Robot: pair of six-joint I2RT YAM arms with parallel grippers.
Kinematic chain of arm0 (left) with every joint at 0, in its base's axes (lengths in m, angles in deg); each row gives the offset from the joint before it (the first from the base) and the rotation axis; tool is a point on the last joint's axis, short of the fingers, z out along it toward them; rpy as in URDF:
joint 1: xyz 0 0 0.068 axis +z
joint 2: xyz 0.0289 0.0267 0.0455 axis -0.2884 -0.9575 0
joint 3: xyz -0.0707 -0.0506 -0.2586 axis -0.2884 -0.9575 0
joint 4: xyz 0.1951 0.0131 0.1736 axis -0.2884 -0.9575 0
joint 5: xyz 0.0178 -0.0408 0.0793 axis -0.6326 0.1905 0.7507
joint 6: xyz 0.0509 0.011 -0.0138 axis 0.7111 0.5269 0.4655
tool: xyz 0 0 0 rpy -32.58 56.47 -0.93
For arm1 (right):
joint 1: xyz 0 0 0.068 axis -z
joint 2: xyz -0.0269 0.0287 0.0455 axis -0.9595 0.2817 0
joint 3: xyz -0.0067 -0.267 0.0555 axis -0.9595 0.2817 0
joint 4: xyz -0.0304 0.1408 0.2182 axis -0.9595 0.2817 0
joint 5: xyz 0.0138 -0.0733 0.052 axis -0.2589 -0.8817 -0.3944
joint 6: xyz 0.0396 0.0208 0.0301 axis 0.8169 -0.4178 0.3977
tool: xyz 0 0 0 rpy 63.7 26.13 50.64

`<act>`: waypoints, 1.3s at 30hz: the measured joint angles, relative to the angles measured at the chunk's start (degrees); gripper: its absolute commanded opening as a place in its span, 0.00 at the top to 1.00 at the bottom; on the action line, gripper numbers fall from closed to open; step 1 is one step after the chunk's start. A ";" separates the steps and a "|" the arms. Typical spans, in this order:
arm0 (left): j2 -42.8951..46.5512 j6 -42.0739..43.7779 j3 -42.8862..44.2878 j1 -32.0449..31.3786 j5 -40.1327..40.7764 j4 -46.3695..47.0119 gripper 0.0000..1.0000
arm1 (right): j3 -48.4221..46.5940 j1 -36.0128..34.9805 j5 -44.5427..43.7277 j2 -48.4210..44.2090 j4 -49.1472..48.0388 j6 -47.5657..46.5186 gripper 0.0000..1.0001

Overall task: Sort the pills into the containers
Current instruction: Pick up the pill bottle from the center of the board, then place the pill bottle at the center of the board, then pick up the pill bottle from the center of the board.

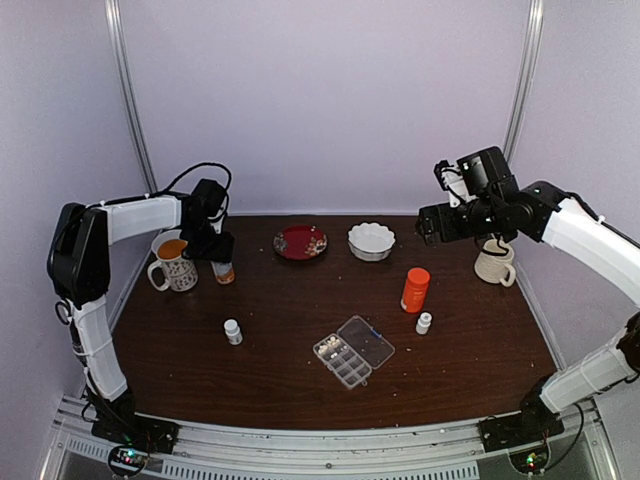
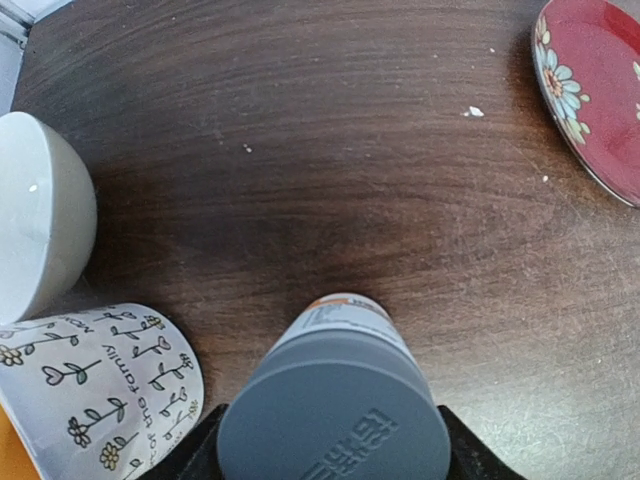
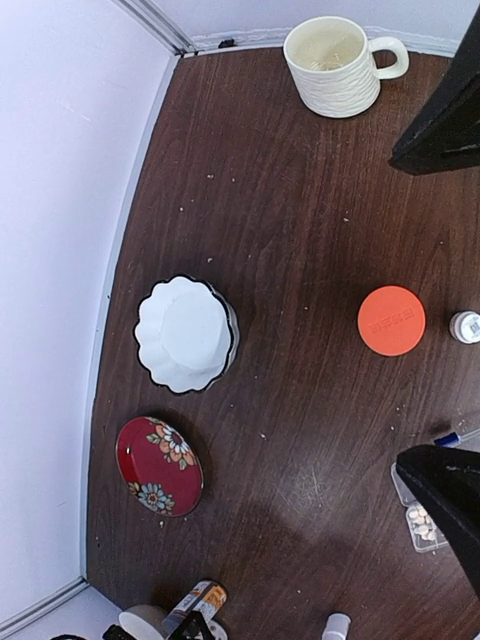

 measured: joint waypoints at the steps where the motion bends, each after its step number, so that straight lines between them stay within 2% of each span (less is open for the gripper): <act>1: -0.02 0.02 0.00 0.00 -0.26 0.00 0.43 | -0.28 0.00 0.31 0.15 0.09 -0.02 0.03; 6: -0.02 0.94 -0.02 0.00 -2.58 0.22 0.50 | -0.50 0.02 2.64 0.20 0.24 -0.24 0.05; 12: 0.24 2.91 -0.59 -1.49 -5.92 1.57 0.51 | -0.39 0.00 8.52 0.15 0.24 -0.79 0.10; 16: 1.01 3.72 -1.42 -6.43 -8.11 1.95 0.50 | 0.61 -0.79 12.85 0.02 0.50 -0.76 0.13; 21: 1.92 3.63 -2.36 -16.72 -10.10 2.01 0.50 | 0.70 -3.65 14.95 1.46 3.34 -0.76 0.13; 24: 2.60 3.32 -3.23 -21.53 -10.78 2.43 0.43 | 1.09 -6.01 15.30 2.27 3.74 -0.72 0.12; 26: 3.91 3.13 -5.14 -23.69 -10.88 3.43 0.31 | 1.33 -7.93 15.34 2.86 4.13 -0.61 0.12; 28: 5.25 2.84 -7.37 -24.90 -11.15 4.76 0.07 | 1.33 -9.57 15.34 3.91 4.42 -0.55 0.11; 29: 6.05 2.67 -8.57 -25.35 -11.54 5.22 0.03 | 1.29 -10.60 15.32 4.85 4.59 -0.52 0.11; 39: 15.26 2.32 -17.84 -25.77 -14.32 15.21 0.03 | -0.11 -15.96 15.23 12.52 4.46 0.55 0.12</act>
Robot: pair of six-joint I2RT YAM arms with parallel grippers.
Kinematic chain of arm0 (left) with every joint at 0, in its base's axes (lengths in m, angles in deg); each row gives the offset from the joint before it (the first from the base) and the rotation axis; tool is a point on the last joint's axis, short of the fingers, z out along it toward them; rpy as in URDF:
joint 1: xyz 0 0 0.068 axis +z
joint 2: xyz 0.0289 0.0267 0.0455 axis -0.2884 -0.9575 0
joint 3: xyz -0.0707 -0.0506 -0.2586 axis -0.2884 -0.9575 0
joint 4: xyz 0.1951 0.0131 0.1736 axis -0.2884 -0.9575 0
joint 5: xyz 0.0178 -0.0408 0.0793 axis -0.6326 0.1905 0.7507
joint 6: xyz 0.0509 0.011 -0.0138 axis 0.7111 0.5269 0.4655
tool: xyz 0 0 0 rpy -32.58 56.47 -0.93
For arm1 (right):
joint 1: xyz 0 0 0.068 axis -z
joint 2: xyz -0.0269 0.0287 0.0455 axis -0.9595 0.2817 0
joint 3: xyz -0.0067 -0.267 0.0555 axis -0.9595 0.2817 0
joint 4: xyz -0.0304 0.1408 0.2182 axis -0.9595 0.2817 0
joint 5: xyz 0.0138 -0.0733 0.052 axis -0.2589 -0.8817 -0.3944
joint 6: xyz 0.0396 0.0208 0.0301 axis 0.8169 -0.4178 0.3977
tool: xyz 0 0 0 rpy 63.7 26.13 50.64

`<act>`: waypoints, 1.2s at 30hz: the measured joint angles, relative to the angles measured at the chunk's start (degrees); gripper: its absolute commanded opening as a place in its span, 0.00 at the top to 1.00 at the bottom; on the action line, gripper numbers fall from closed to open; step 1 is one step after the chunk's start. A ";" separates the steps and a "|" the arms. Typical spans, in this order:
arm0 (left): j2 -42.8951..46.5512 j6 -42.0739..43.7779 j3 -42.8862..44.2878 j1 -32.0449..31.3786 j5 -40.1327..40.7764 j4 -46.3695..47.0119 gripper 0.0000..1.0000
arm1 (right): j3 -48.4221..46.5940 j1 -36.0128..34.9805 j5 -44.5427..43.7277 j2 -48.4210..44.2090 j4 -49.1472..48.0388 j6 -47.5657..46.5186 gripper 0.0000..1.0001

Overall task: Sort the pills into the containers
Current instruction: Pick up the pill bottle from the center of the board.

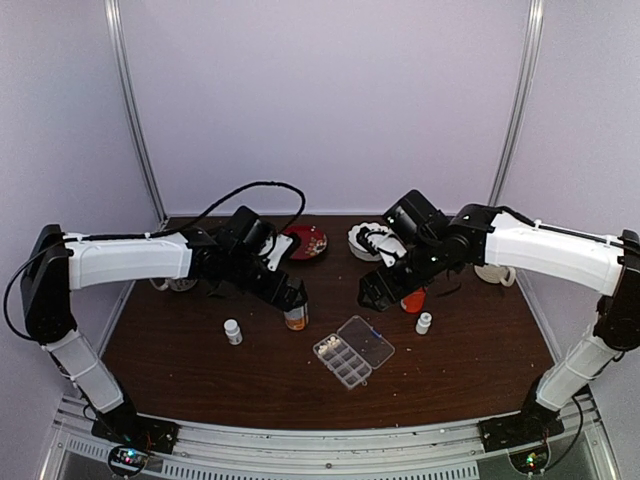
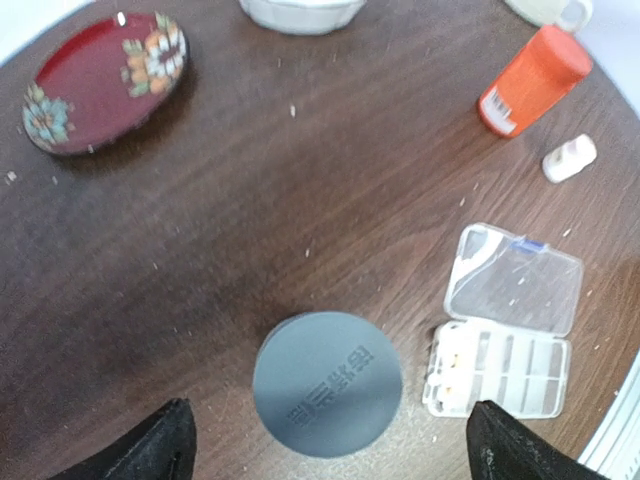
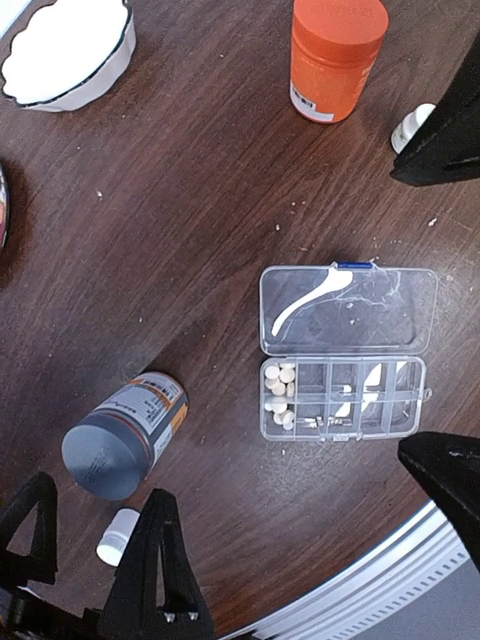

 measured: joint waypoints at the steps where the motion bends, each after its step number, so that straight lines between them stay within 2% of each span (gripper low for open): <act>1: 1.07 0.00 -0.48 0.00 0.13 0.79 0.03 | -0.42 -0.37 0.00 0.33 -0.04 0.07 0.12; 3: 4.00 0.00 -2.82 0.00 0.50 4.07 0.03 | -1.73 -1.20 -0.24 1.46 -0.81 0.31 0.12; 11: 23.65 -0.37 -21.73 0.00 1.70 17.33 0.03 | -10.71 -5.18 -2.05 10.14 -2.58 3.06 0.12; 15: 29.49 -1.07 -24.79 0.04 6.12 19.23 0.03 | -16.74 -7.85 -4.74 15.58 -3.37 4.07 0.10; 17: 30.12 -1.75 -24.79 0.28 8.26 19.02 0.03 | -18.84 -8.48 -5.77 17.59 -3.69 4.50 0.02; 21: 30.64 -3.78 -25.40 2.16 11.82 17.14 0.03 | -24.83 -9.35 -7.54 23.12 -3.76 5.70 0.00; 29: 36.85 -5.79 -31.41 5.35 14.69 15.74 0.03 | -33.55 -9.31 -10.29 32.63 -2.32 7.48 0.05; 36: 38.86 -5.77 -31.76 5.42 15.74 16.20 0.03 | -38.14 -9.35 -11.89 36.79 -0.20 7.72 0.18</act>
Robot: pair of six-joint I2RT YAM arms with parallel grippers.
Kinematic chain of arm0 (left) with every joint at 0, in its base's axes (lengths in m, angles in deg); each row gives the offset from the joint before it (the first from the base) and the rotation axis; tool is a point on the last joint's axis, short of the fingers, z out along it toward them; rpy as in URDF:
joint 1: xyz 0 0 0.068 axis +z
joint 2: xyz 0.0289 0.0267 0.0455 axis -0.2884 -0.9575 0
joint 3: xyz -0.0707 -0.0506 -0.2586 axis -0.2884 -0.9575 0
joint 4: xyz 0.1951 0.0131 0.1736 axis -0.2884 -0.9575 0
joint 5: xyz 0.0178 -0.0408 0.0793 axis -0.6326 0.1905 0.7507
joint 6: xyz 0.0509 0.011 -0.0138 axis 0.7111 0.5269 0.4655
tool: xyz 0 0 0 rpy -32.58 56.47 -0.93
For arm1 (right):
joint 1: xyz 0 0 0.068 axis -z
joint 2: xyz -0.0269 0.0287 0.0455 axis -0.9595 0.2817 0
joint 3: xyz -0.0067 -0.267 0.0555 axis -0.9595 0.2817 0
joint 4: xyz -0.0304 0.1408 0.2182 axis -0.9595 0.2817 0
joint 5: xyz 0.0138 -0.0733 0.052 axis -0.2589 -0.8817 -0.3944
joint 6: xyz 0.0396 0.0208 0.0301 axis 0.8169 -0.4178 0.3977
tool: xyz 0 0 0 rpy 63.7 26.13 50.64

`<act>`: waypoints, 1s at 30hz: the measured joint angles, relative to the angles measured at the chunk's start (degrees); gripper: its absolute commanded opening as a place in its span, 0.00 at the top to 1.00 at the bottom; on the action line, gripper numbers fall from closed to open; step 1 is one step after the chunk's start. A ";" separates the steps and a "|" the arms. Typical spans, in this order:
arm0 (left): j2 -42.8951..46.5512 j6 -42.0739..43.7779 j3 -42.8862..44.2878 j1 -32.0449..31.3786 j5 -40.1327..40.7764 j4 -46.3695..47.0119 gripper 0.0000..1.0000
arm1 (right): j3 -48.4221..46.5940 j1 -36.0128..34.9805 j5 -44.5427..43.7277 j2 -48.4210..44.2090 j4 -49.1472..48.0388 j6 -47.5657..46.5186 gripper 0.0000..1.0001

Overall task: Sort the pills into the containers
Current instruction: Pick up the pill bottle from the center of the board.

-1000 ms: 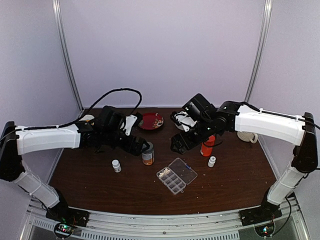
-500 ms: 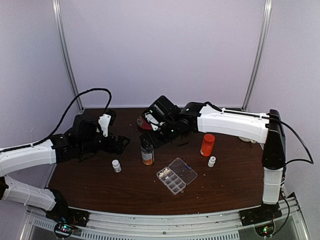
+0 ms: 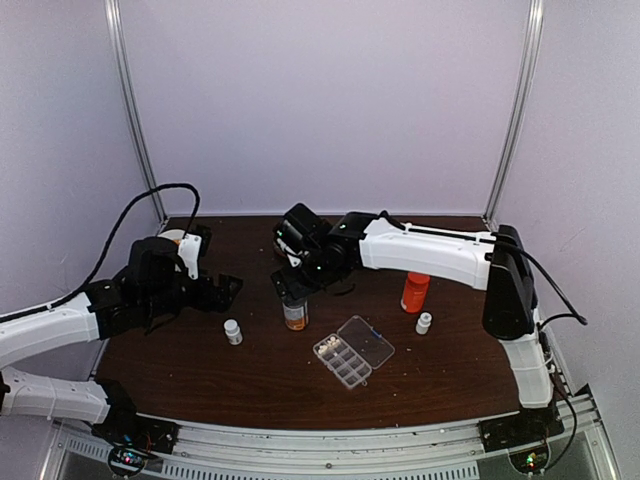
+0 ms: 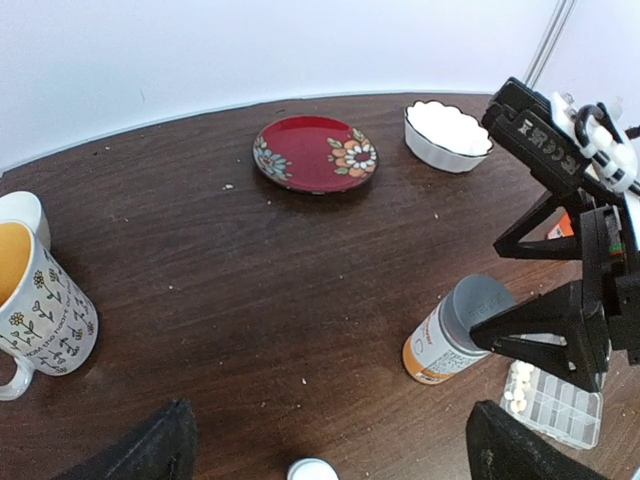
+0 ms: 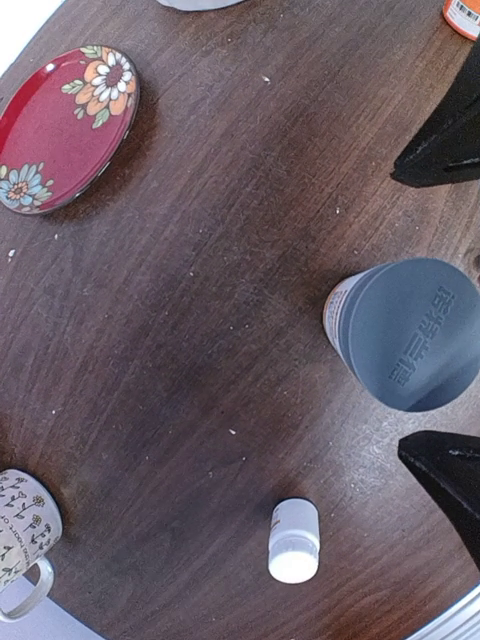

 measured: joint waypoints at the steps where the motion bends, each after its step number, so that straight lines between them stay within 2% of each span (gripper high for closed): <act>1: 0.00 0.00 -0.20 0.00 0.04 -0.02 0.03 | -0.35 0.00 -0.09 0.35 0.15 0.11 0.19; 10: 0.00 0.50 -0.63 0.00 1.03 -0.26 0.03 | -5.79 -1.16 -2.34 3.72 3.45 0.44 0.27; 17: 0.00 0.85 -0.63 0.00 1.31 -0.26 0.03 | -6.21 -1.75 -3.37 4.68 5.07 1.03 0.27; 21: 0.00 0.85 -0.68 0.00 1.29 -0.24 0.03 | -6.23 -1.81 -3.65 4.70 5.53 0.90 0.39; 22: 0.00 0.85 -0.72 0.00 1.29 -0.24 0.03 | -6.25 -1.84 -3.69 4.70 5.66 1.03 0.39; 27: -0.28 0.85 -0.90 0.00 1.29 -0.22 0.03 | -6.45 -1.88 -4.00 4.74 6.01 1.07 0.25; 30: -0.66 0.85 -0.94 0.00 1.25 -0.24 0.04 | -7.32 -1.97 -4.31 5.14 6.49 0.92 0.22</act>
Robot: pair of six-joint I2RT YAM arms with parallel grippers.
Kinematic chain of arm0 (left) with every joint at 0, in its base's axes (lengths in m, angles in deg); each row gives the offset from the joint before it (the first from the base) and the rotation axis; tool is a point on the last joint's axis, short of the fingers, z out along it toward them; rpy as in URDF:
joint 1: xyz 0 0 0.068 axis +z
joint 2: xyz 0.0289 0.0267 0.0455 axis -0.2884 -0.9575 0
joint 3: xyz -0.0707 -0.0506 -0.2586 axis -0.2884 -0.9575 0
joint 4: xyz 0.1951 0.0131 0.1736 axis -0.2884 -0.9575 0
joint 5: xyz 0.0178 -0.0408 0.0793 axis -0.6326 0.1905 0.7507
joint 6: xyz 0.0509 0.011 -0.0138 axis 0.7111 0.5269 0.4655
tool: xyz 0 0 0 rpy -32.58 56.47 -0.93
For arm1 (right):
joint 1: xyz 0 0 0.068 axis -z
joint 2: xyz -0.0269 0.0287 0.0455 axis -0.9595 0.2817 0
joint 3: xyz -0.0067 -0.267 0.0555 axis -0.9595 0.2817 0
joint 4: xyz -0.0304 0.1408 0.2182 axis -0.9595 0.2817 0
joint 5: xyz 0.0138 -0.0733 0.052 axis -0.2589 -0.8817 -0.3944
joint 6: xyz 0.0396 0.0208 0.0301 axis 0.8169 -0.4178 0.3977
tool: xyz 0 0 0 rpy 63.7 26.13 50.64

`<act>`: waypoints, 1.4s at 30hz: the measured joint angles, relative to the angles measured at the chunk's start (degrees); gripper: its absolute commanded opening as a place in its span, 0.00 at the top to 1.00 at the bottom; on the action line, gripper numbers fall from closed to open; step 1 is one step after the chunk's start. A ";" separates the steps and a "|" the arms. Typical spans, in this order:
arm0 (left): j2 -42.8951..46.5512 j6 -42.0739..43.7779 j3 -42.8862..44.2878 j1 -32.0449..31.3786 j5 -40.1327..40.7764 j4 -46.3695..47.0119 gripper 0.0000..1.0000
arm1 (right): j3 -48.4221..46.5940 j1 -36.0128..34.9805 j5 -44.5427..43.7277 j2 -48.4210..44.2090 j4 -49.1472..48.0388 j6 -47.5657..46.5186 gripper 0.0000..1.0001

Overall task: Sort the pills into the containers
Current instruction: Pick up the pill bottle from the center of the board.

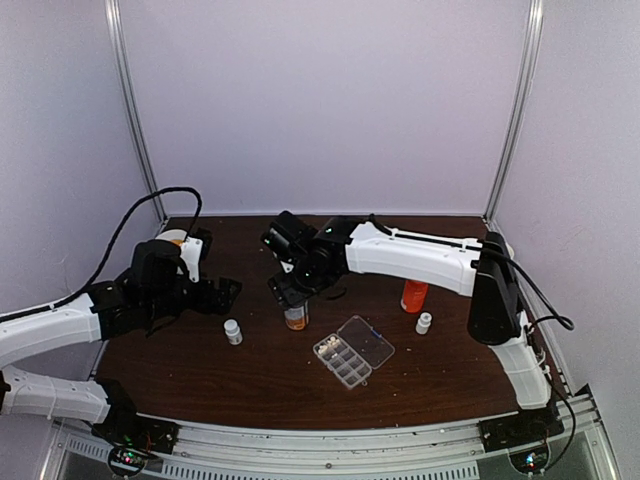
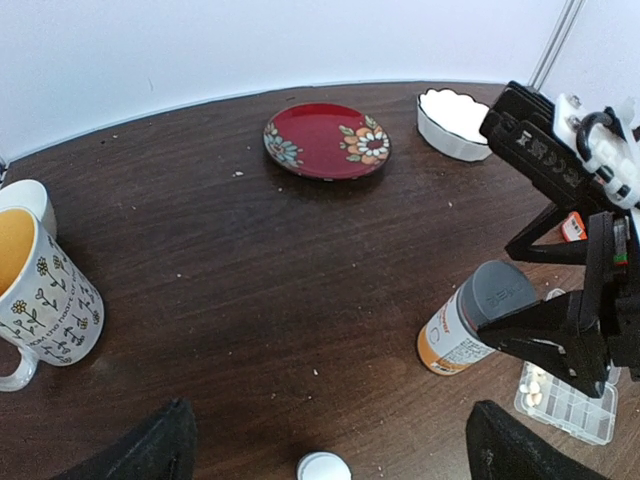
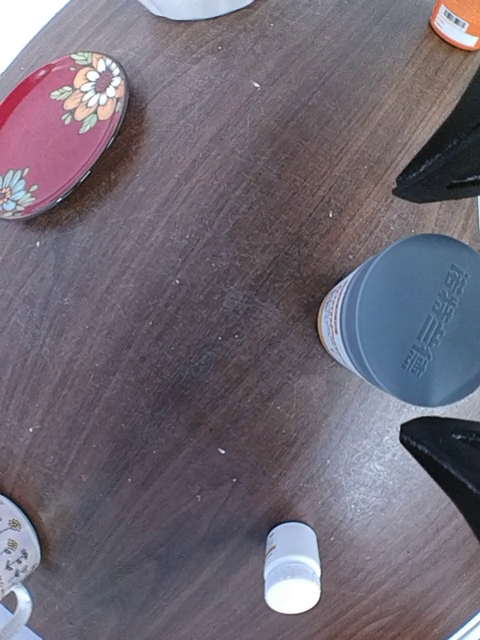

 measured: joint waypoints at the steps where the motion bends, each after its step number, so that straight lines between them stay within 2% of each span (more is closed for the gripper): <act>1: -0.04 0.00 -0.02 0.00 -0.02 -0.02 0.04 | -0.15 -0.04 -0.11 0.09 -0.02 0.02 0.23; 4: -0.07 0.02 -0.02 0.00 -0.09 0.02 0.05 | -0.26 -0.15 -0.15 0.13 0.24 -0.15 0.29; 9: -0.07 0.00 -0.02 0.00 -0.26 0.02 0.05 | -0.26 -0.26 -0.13 0.13 0.28 -0.11 0.29; 14: -0.07 0.00 -0.02 0.00 -0.28 0.02 0.05 | -0.66 -0.26 -0.11 0.37 0.46 -0.07 0.21; 17: -0.07 0.00 -0.02 0.00 -0.28 0.02 0.04 | -1.11 -0.26 -0.13 0.79 0.50 -0.15 0.20; 31: -0.02 0.13 -0.02 0.00 -0.07 -0.15 0.04 | -1.11 -0.26 -0.15 1.66 0.74 -0.15 0.43; 35: 0.17 0.44 -0.02 0.00 -0.07 -0.24 0.04 | -1.03 -0.26 -0.26 1.57 0.63 -0.44 0.45; 42: 1.38 1.11 -0.33 0.00 -0.52 -0.02 0.02 | 10.78 -0.24 0.61 -8.33 -5.49 -0.96 0.50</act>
